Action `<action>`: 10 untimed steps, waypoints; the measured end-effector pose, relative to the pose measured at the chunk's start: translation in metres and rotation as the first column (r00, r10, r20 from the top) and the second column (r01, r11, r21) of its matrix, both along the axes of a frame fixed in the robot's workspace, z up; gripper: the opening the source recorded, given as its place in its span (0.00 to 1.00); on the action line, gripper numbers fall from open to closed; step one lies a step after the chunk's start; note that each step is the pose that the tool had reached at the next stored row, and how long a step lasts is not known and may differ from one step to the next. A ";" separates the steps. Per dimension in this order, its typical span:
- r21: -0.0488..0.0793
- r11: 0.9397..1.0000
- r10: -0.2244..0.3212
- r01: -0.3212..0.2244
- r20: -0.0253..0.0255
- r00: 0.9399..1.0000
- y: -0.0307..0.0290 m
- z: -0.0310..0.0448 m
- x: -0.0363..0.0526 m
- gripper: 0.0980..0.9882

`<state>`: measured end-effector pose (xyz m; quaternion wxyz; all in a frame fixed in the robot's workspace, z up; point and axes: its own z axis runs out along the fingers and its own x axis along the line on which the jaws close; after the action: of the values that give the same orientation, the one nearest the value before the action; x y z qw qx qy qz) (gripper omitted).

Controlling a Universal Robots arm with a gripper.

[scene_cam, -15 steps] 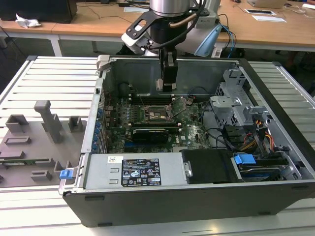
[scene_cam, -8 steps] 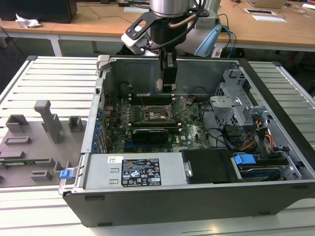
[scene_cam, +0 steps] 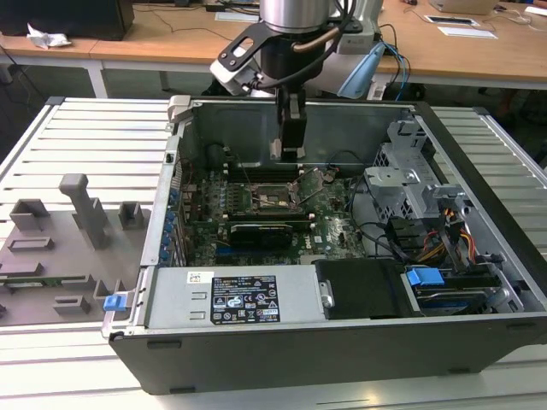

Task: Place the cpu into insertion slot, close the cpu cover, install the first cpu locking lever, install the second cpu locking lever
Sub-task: 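Place the cpu into insertion slot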

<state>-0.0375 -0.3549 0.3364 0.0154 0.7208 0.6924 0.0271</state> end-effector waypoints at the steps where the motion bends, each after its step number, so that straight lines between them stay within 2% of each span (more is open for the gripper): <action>1: 0.000 1.000 -0.001 0.001 -0.002 1.000 0.0001 -0.0009 0.0000 0.49; 5: 0.000 1.000 0.004 -0.004 -0.005 1.000 0.0003 -0.0053 -0.0001 0.49; 8: 0.000 0.999 0.052 -0.052 -0.007 0.999 0.0003 -0.0087 -0.0002 0.49; 10: 0.000 0.998 0.060 -0.060 -0.007 0.998 0.0003 -0.0117 -0.0002 0.49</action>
<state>-0.0378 -0.3546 0.3246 0.0121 0.6997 0.7139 0.0249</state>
